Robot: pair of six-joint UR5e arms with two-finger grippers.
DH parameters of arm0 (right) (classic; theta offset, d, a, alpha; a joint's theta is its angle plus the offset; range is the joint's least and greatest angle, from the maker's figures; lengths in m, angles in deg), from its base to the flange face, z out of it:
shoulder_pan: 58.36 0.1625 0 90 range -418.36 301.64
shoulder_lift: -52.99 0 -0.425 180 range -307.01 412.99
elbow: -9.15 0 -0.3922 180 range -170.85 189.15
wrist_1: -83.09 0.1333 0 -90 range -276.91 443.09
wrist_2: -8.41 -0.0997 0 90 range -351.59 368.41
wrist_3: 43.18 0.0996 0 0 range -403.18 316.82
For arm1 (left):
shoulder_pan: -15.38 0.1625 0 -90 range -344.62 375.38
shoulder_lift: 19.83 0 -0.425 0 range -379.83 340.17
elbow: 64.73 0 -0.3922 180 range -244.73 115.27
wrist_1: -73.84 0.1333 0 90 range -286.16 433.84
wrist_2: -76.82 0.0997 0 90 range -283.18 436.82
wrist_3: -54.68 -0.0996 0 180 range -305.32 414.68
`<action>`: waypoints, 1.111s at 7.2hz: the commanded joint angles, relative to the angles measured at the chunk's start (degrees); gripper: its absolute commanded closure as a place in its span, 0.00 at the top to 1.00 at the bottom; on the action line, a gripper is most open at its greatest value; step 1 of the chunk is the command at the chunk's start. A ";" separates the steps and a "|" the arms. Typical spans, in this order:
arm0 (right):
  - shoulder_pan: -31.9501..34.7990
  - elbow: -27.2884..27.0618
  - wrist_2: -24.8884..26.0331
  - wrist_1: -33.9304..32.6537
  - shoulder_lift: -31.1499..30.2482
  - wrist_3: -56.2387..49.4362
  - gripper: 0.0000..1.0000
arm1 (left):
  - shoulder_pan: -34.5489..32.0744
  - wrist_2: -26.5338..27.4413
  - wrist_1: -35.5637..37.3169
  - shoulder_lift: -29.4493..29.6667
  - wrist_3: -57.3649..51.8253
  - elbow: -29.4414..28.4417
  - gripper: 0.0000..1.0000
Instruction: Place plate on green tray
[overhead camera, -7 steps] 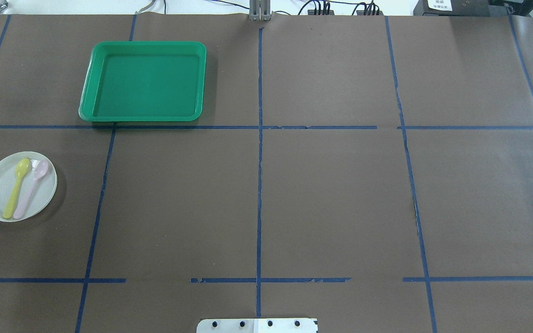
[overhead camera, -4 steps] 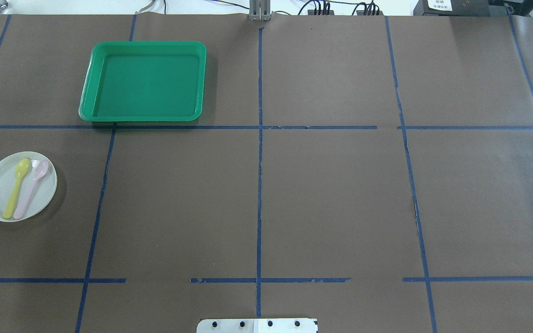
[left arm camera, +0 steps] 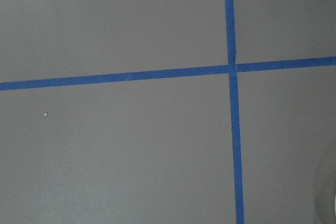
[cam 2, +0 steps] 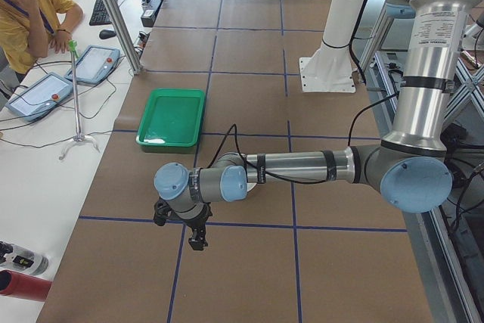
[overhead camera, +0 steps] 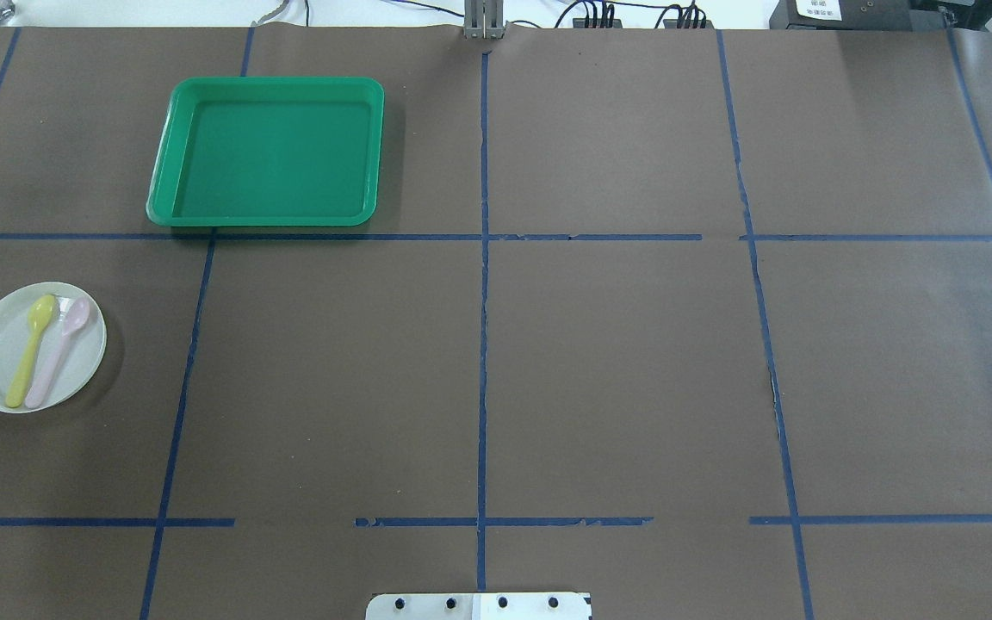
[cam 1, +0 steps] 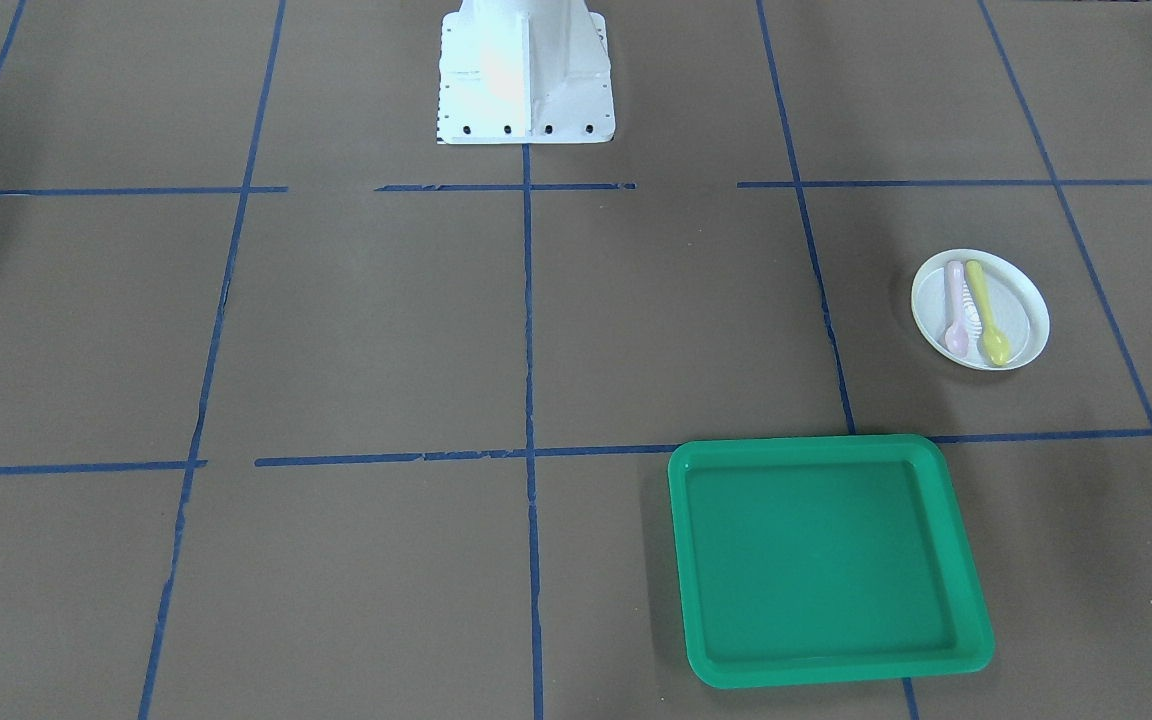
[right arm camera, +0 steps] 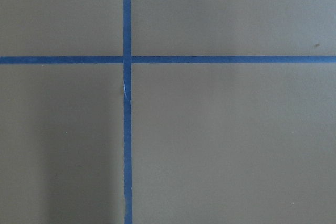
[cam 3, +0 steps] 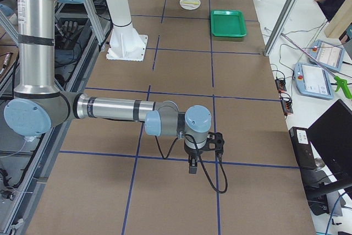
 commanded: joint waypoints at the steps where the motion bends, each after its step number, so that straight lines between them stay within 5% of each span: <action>1: 0.00 0.00 0.00 0.00 0.00 0.00 1.00 | -9.28 -0.26 5.94 -1.02 0.56 2.54 1.00; 3: 0.00 0.00 0.00 0.00 0.00 0.00 1.00 | -10.04 -0.17 5.34 -4.81 1.09 3.60 1.00; 5: 0.00 0.00 0.00 0.00 0.00 0.00 1.00 | -8.37 -0.17 -6.10 -4.37 13.17 4.31 1.00; 8: 0.00 0.00 0.00 0.00 0.00 0.00 1.00 | 11.44 -3.14 -24.38 -4.28 32.91 4.14 1.00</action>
